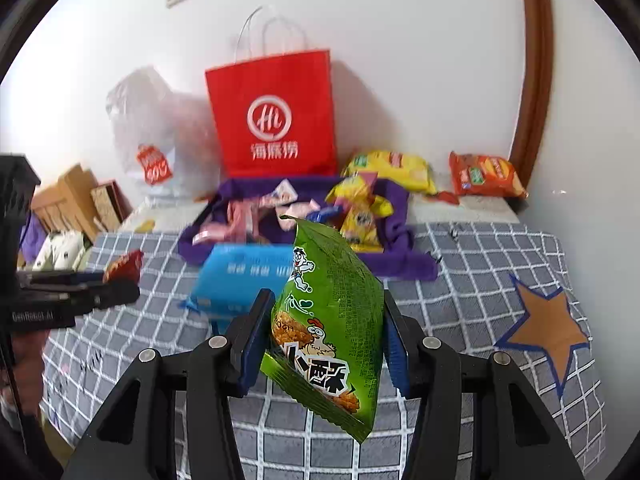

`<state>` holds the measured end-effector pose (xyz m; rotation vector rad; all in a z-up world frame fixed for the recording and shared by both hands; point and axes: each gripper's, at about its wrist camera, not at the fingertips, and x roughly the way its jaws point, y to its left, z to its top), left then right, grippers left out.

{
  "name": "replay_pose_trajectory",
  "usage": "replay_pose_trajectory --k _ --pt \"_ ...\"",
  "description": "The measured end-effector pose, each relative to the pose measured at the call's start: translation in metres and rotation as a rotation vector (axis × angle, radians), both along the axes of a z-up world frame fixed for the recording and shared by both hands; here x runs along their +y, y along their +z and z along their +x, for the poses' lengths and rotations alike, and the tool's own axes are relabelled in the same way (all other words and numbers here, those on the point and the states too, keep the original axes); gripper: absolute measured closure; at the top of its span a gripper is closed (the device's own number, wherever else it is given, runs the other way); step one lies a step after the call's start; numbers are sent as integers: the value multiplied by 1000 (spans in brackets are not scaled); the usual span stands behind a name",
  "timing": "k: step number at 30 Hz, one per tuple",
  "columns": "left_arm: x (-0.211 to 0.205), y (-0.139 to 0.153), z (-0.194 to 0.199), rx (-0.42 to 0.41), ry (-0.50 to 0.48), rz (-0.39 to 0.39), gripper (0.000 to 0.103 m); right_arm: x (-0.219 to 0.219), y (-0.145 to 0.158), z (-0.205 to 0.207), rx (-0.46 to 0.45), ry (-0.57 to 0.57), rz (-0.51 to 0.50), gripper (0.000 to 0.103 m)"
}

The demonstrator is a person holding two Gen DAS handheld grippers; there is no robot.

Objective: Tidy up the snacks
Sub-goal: 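Carry the green chip bag and red candy packet over the towel with both tools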

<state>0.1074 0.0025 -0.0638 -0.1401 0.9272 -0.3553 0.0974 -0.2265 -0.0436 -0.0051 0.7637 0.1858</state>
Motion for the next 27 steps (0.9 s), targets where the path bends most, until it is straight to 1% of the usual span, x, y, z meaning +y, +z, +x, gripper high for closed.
replay_pose_trajectory --k 3,9,15,27 --pt "-2 11 3 -16 0 -1 57 -2 10 5 -8 -4 16 52" --pt "-3 26 15 -32 4 -15 57 1 26 18 -31 -7 2 52" --pt "-4 32 30 -25 0 -34 57 3 32 32 -43 -1 -5 52" --pt "-2 44 68 -44 18 -10 57 13 37 80 -50 10 -21 52"
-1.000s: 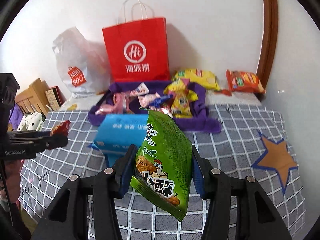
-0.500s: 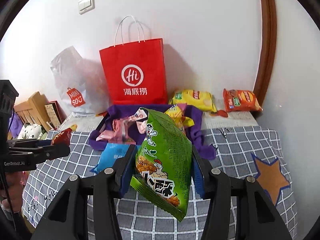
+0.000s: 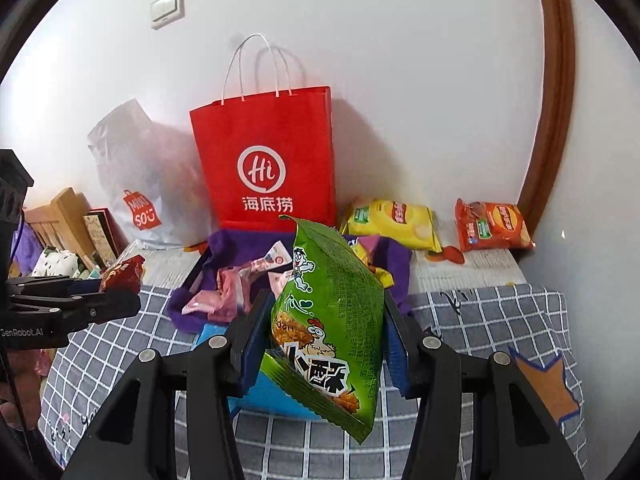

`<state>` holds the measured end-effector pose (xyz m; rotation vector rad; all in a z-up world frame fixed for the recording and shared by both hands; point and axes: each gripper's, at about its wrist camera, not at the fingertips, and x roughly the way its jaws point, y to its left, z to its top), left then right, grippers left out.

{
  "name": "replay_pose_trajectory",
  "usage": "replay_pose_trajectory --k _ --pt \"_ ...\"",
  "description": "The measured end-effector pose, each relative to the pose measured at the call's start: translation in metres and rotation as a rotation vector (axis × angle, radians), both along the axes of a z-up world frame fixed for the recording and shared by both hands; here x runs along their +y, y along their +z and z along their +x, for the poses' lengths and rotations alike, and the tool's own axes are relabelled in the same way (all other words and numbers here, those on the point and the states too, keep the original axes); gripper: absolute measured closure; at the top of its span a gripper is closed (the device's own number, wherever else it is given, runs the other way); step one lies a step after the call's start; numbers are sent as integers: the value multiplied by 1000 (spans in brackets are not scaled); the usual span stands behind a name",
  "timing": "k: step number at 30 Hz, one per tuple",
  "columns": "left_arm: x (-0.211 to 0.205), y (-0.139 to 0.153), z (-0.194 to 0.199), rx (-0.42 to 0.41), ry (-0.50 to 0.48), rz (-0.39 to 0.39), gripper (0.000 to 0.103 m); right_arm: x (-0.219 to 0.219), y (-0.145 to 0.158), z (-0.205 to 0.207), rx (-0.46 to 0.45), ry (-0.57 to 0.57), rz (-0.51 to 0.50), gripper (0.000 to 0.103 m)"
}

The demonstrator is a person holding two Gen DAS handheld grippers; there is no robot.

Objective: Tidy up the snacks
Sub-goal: 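Carry the green chip bag and red candy packet over the towel with both tools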

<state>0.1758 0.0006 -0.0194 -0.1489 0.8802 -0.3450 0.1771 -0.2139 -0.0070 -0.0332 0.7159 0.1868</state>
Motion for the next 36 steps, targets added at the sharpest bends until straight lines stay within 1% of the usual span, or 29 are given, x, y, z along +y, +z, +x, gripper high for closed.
replay_pose_trajectory --k 9,14,28,30,33,36 --pt "4 3 30 -5 13 -7 57 -1 1 35 -4 -3 5 52" --pt "9 3 51 5 32 -25 57 4 1 51 -10 4 5 52" --pt "19 1 98 1 57 15 57 26 -3 102 -24 51 -7 52" --pt "20 -4 103 1 56 19 57 27 -10 109 -15 56 -4 52" --pt "22 -18 114 31 59 14 57 28 -25 120 29 50 -27 52" --pt "22 -31 123 60 60 16 57 27 -29 124 32 51 -32 52"
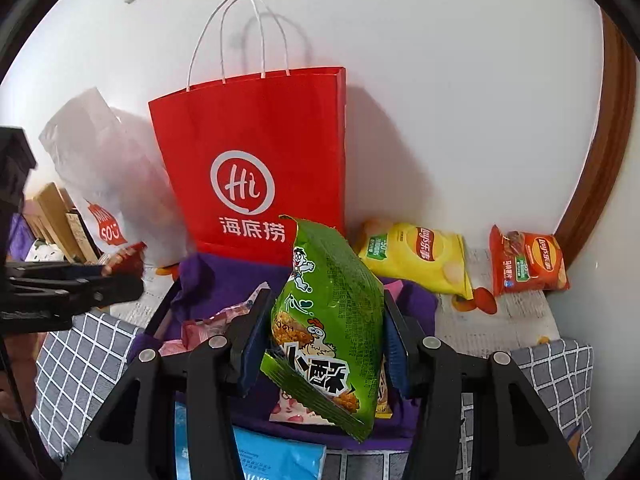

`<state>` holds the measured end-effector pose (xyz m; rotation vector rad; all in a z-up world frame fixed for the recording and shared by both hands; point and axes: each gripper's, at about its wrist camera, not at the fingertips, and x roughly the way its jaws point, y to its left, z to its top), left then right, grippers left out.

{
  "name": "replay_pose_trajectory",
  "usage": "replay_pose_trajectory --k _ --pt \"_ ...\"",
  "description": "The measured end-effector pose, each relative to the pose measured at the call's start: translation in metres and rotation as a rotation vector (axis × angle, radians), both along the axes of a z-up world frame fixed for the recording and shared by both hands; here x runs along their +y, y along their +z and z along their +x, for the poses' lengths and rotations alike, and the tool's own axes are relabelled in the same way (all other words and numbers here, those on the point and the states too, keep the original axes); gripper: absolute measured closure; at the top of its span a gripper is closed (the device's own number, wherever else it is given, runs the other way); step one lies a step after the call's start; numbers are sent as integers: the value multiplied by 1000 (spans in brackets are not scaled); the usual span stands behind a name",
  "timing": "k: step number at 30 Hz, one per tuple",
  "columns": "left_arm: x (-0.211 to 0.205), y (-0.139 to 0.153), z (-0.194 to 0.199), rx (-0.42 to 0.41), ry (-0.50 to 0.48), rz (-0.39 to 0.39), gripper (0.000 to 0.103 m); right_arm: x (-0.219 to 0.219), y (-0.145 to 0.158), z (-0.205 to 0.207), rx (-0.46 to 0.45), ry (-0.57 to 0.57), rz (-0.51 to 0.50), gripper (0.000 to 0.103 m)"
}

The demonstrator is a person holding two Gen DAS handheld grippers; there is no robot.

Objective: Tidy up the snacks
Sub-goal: 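Carry the green chip bag and red candy packet over the towel with both tools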

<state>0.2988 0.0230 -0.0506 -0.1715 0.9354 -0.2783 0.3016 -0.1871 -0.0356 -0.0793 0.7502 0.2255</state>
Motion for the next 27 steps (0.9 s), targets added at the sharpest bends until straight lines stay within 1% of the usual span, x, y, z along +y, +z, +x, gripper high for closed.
replay_pose_trajectory --k 7,14,21,27 --pt "-3 -20 10 26 -11 6 57 -5 -16 11 38 -9 -8 52" --pt "-3 -30 16 47 -14 18 57 -8 -32 22 82 -12 1 52" --pt "12 -39 26 67 19 -11 57 -8 -47 29 115 -8 -1 52" --pt "16 -46 31 83 28 -28 57 -2 -60 33 144 10 -9 52"
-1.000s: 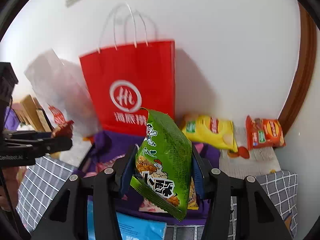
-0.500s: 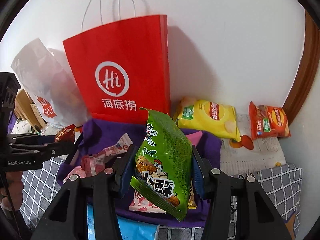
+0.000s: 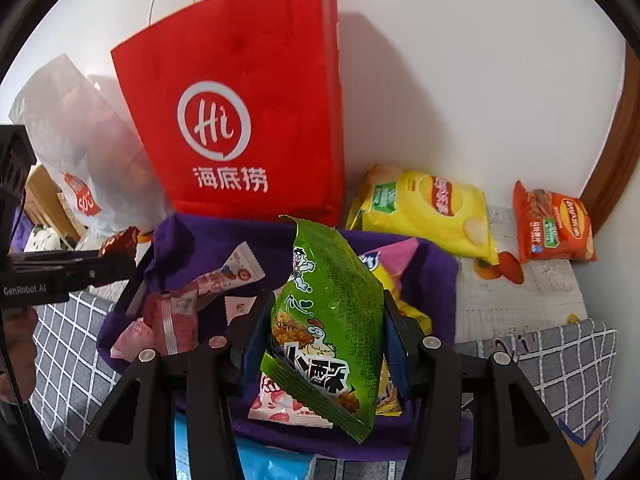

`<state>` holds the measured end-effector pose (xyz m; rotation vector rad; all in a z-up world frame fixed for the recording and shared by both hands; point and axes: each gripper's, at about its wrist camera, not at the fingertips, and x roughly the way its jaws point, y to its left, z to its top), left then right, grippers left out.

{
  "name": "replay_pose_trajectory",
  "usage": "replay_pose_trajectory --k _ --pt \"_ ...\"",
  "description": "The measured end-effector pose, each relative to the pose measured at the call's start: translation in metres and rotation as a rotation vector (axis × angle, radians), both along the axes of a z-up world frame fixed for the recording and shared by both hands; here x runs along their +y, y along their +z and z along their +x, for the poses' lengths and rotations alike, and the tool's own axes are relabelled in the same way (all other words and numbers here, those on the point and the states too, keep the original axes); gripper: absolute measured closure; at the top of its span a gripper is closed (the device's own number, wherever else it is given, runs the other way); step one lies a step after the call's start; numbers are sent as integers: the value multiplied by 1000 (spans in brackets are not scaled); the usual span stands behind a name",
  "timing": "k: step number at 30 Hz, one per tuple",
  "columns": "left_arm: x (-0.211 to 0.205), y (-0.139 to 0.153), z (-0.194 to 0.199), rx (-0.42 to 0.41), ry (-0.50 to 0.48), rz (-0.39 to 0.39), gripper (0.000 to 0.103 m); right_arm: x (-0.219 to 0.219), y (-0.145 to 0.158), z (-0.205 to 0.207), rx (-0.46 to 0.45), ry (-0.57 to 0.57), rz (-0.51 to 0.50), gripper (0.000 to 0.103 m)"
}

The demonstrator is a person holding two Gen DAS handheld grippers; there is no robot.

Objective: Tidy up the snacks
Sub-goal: 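Carry the green chip bag and red candy packet over the towel with both tools, then open both tools to drop the packets onto the towel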

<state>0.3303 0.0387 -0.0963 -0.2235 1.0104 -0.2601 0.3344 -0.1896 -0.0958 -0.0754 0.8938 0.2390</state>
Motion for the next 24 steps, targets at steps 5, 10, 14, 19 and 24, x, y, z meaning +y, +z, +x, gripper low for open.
replay_pose_trajectory --k 5,10,14,19,24 --pt "-3 -6 4 17 -10 -5 57 9 -8 0 23 32 3 52" --pt "-6 -11 7 34 -10 -4 57 18 -16 0 40 49 -17 52" --pt "-9 -14 9 46 -10 4 57 20 -23 3 64 49 -40 52" --pt "-9 -18 10 57 -14 0 57 19 -28 5 86 42 -54 52" --pt "-16 -20 11 48 -40 -1 56 19 -32 7 99 44 -64 52"
